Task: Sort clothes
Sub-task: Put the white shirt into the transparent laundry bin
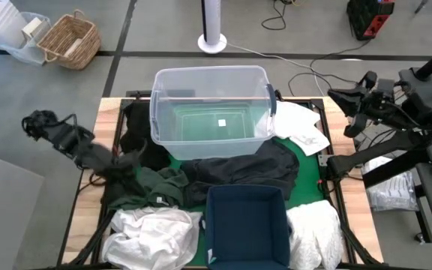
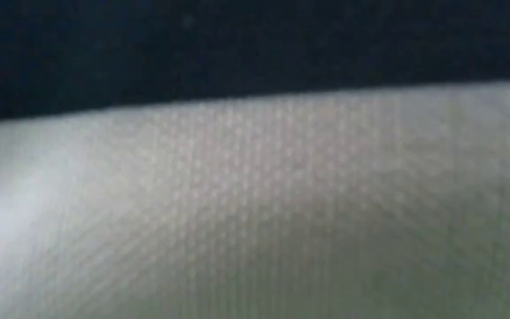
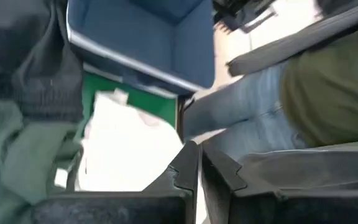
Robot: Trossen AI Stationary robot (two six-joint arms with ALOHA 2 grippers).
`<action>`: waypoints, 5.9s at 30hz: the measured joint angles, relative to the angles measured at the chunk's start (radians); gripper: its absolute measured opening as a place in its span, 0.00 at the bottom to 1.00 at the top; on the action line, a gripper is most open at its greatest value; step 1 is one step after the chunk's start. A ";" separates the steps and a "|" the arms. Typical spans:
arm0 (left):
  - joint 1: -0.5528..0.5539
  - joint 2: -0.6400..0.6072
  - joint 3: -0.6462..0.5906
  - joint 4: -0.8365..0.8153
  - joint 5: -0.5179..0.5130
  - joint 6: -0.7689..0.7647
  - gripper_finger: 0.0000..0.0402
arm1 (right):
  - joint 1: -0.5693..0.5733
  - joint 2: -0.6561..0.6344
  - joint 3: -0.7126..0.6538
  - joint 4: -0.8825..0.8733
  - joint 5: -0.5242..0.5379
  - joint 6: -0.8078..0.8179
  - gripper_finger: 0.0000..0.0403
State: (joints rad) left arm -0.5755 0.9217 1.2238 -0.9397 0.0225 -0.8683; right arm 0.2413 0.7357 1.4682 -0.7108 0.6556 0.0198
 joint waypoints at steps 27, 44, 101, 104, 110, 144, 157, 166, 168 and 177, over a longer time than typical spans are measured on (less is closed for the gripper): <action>-0.413 0.465 -0.101 -0.078 -0.214 -0.188 0.00 | 0.000 -0.009 -0.001 -0.092 -0.073 0.070 0.03; -0.411 0.583 -0.103 -0.074 -0.180 -0.221 0.39 | 0.000 0.001 -0.001 -0.093 -0.088 0.166 0.03; -0.420 0.477 -0.086 0.135 -0.306 -0.318 0.00 | 0.000 0.014 -0.003 -0.108 -0.087 0.166 0.03; -0.423 0.454 -0.008 0.047 -0.353 -0.303 0.00 | 0.000 0.014 -0.003 -0.108 -0.087 0.164 0.03; -0.423 0.419 0.190 -0.204 -0.419 -0.338 0.00 | 0.000 0.014 -0.003 -0.108 -0.087 0.163 0.03; -0.427 0.530 1.130 -0.243 -1.123 0.466 0.00 | 0.000 0.014 -0.012 -0.107 -0.059 0.144 0.03; -0.401 0.484 1.130 0.442 -1.173 1.265 0.00 | 0.000 0.014 -0.012 -0.099 -0.051 0.137 0.03; -0.367 0.466 1.132 0.791 -1.130 1.695 0.00 | 0.000 0.014 -0.013 -0.099 -0.029 0.135 0.03; -0.345 0.462 1.132 0.830 -1.078 1.742 0.00 | 0.000 0.014 -0.013 -0.099 -0.024 0.133 0.03; -0.142 0.453 1.132 0.861 -0.893 1.764 0.00 | 0.000 0.014 -0.013 -0.099 0.028 0.137 0.03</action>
State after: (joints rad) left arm -0.7178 1.3749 2.3562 -0.0787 -0.8700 0.8954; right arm 0.2413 0.7496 1.4555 -0.8101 0.6839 0.1568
